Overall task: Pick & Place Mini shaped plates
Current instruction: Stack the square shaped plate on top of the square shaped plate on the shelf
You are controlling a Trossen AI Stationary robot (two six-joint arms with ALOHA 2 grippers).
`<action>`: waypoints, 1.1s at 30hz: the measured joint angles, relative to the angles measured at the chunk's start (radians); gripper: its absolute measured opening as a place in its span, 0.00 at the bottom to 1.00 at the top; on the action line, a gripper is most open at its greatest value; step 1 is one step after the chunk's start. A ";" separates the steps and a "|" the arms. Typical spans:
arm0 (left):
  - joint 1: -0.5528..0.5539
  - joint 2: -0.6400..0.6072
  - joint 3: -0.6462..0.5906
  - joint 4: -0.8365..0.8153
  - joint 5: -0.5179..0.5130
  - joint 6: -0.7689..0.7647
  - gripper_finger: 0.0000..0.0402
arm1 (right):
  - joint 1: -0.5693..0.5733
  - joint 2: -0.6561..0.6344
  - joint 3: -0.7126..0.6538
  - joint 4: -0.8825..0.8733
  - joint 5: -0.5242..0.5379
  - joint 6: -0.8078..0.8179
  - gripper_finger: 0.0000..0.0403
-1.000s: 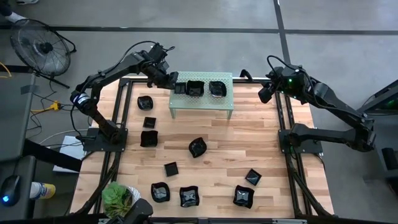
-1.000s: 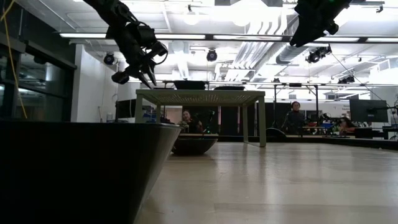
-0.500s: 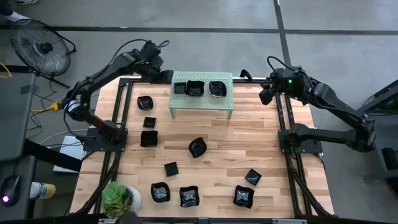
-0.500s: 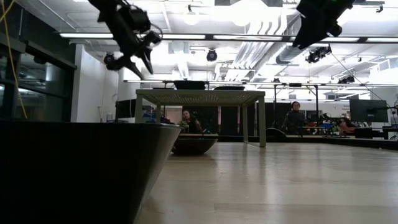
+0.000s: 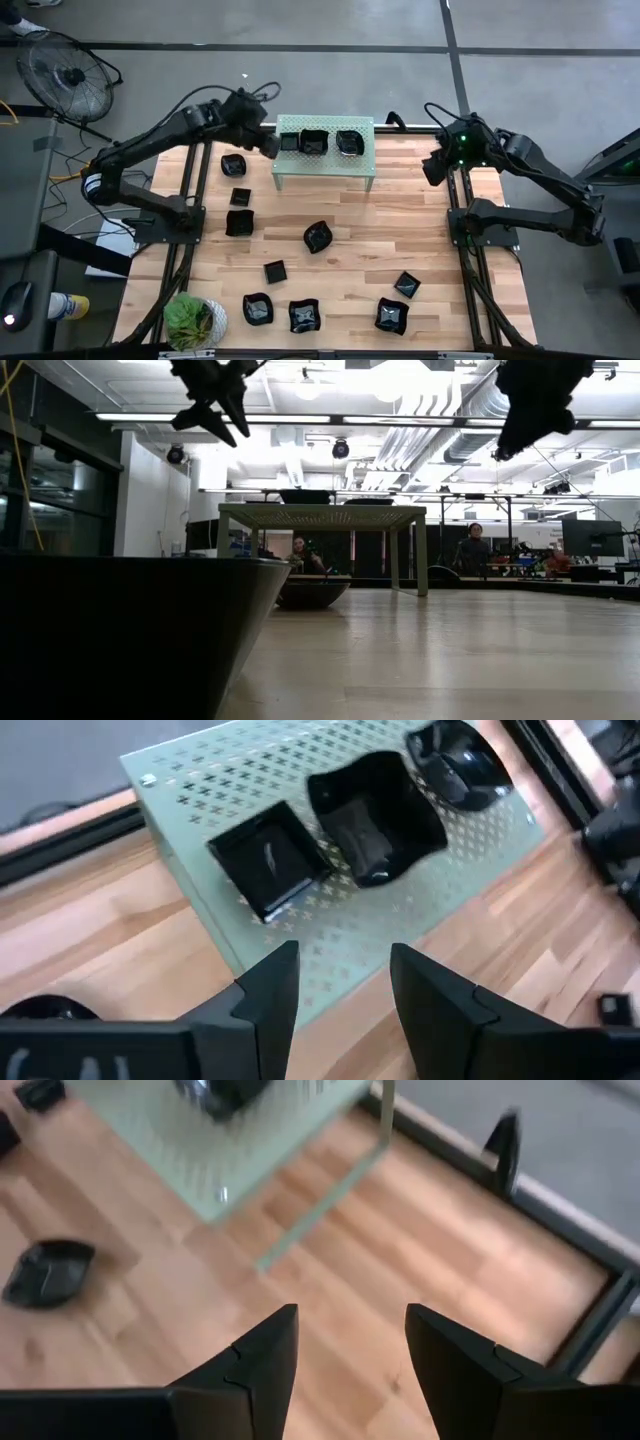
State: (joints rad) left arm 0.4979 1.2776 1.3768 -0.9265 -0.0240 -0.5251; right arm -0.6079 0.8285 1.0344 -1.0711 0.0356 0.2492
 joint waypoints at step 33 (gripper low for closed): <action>-0.423 -0.425 -0.483 0.374 -0.125 -0.102 0.39 | 0.795 -0.087 -0.407 0.220 -0.091 0.856 0.45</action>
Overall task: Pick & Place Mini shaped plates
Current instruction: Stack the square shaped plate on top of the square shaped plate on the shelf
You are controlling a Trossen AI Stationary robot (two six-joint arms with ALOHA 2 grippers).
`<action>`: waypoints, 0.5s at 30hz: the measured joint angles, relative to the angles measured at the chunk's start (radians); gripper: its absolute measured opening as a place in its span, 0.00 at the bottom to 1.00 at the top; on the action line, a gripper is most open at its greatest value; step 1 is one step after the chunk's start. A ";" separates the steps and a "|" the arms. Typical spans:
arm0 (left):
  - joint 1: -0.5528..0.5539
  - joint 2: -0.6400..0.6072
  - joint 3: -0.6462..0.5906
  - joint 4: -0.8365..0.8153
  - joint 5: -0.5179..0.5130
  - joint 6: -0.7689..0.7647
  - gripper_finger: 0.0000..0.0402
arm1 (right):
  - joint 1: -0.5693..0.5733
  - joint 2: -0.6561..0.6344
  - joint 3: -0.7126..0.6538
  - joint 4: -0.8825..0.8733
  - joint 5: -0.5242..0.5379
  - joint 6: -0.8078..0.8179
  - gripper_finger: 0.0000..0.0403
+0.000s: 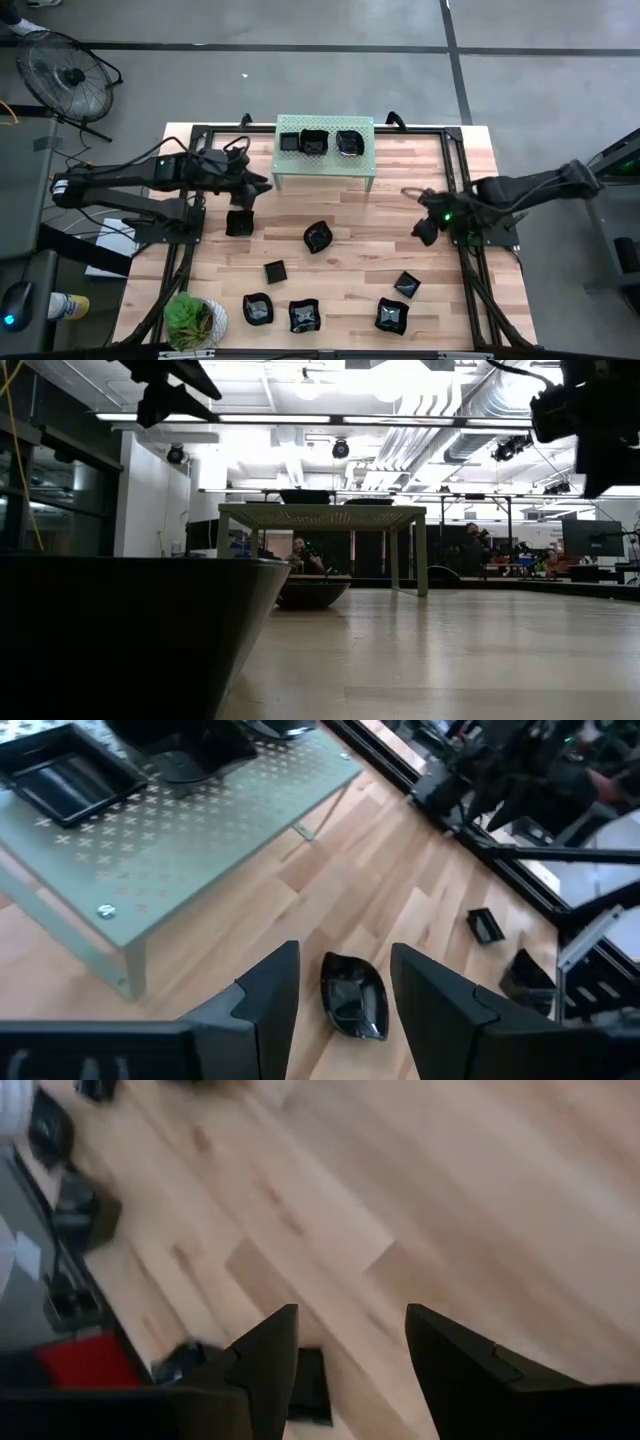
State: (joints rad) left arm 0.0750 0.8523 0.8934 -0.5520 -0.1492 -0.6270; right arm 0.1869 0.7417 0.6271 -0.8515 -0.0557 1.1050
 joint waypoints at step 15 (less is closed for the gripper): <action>-0.017 -0.001 0.000 -0.003 0.009 0.032 0.39 | 0.431 0.320 -0.036 0.258 0.014 0.085 0.45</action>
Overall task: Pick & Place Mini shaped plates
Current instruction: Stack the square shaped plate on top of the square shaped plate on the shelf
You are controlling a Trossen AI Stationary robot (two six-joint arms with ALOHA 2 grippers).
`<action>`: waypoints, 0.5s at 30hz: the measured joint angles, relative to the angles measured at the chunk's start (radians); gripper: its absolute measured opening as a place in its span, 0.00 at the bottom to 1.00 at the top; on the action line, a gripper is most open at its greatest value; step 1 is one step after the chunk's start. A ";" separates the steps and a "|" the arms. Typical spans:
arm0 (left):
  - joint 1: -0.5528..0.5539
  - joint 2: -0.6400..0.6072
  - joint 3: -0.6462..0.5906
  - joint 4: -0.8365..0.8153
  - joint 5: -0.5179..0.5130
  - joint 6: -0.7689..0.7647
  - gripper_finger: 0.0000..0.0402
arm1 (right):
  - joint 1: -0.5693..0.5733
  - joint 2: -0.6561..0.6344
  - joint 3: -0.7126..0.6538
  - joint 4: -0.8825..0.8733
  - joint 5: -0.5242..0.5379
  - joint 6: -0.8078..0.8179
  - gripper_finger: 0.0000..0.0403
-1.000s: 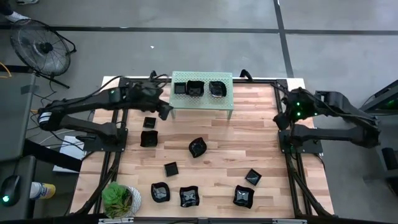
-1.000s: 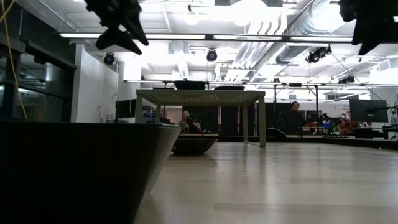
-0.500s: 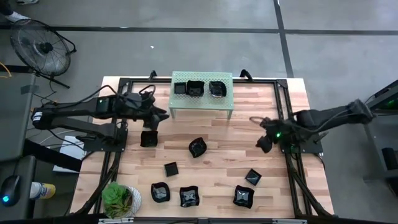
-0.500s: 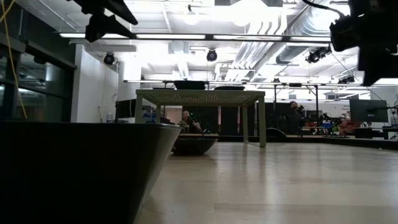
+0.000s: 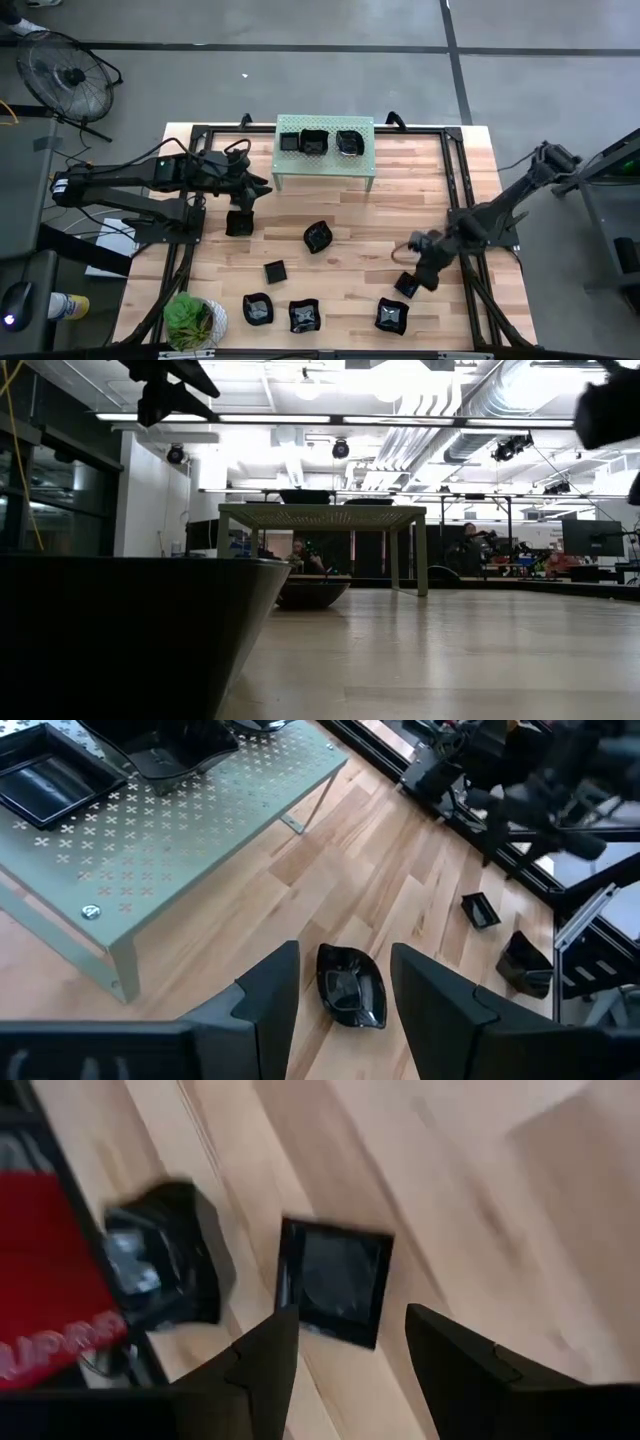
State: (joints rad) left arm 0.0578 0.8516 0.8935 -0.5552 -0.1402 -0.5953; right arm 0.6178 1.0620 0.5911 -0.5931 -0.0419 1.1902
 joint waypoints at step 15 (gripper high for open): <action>0.000 0.000 0.000 0.000 0.001 0.015 0.39 | 0.164 0.226 0.000 0.040 0.126 0.171 0.45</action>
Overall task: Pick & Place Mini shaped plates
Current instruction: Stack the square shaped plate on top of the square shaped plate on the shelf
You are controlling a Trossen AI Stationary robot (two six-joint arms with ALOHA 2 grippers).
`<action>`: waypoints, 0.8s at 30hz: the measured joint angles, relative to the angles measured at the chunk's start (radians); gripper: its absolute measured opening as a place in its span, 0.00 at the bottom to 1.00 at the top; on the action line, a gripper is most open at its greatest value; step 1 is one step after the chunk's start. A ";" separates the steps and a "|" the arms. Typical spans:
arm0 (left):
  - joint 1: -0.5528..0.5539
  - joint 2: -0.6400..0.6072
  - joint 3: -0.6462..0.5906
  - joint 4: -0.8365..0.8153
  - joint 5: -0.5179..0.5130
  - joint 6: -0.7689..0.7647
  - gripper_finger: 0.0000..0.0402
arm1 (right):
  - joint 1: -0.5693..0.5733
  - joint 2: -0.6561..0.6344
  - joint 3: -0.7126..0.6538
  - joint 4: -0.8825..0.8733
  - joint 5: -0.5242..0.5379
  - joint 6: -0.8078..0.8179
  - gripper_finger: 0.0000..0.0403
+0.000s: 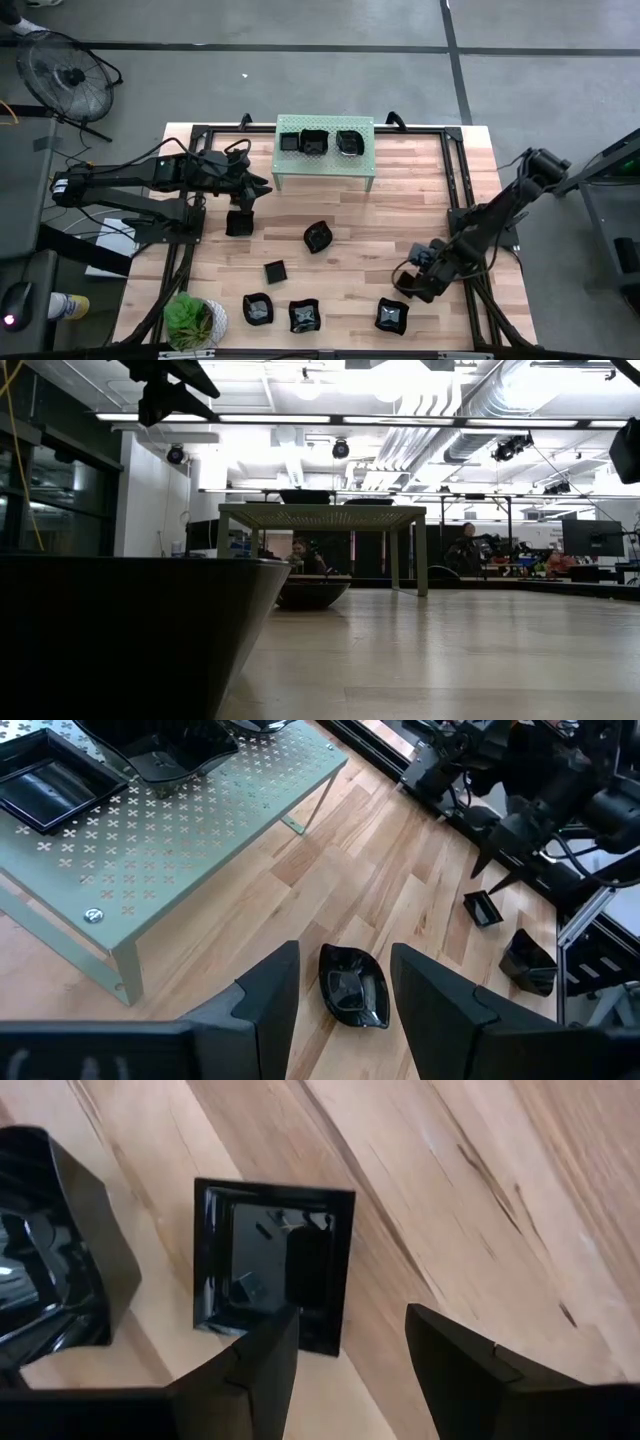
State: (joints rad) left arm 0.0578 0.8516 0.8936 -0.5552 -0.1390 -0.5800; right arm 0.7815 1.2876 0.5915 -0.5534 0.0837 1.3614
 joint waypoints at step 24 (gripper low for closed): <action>0.000 0.000 0.000 0.000 0.000 0.000 0.39 | -0.002 0.109 0.001 0.103 0.022 0.000 0.39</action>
State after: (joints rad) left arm 0.0582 0.8520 0.8936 -0.5552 -0.1390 -0.5800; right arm 0.7795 1.3964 0.5922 -0.4505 0.1055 1.3609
